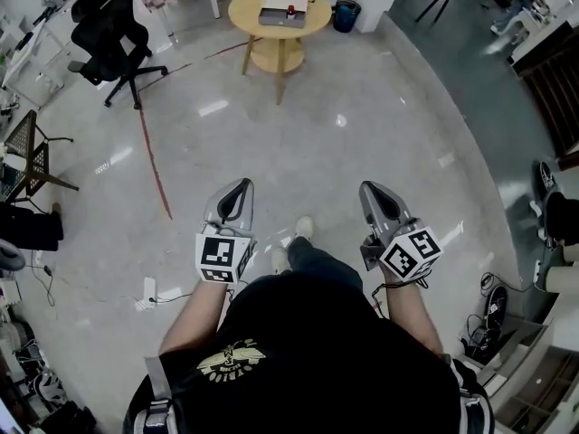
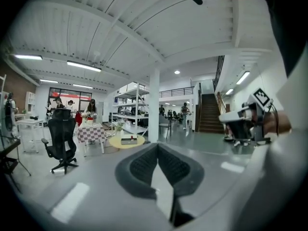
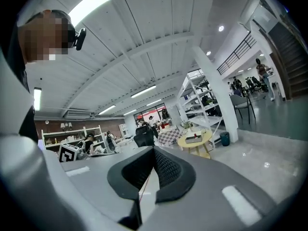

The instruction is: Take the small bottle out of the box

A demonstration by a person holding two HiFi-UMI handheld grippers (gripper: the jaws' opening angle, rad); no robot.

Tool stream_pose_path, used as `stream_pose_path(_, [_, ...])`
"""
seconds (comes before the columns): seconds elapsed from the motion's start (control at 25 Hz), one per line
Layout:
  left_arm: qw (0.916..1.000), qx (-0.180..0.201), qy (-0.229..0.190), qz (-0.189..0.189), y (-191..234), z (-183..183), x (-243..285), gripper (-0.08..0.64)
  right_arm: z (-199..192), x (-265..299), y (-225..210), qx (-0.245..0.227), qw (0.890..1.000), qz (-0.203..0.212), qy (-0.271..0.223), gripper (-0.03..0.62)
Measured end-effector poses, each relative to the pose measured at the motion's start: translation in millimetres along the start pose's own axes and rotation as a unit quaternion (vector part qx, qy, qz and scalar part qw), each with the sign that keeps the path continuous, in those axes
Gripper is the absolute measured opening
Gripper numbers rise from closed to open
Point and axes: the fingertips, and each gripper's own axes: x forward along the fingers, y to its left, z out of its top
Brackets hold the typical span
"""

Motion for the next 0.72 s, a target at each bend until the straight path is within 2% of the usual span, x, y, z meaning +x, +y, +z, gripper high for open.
stream_pose_path(0.16, [0.9997, -0.019, 0.007, 0.013, 12.1, -10.3, -12.8, 0.000, -6.9, -2.1, 12.5, -0.002, 1.000, 0.002, 0.014, 0.008])
stream_pose_path(0.36, [0.9992, -0.036, 0.013, 0.009, 17.8, -19.9, -9.8, 0.000, -3.2, -2.6, 12.6, -0.013, 1.000, -0.012, 0.024, 0.008])
stream_pose_path(0.72, [0.9992, -0.039, 0.002, -0.006, 19.5, -14.6, 8.9, 0.000, 3.4, 9.9, 8.3, -0.043, 0.998, -0.027, 0.031, 0.008])
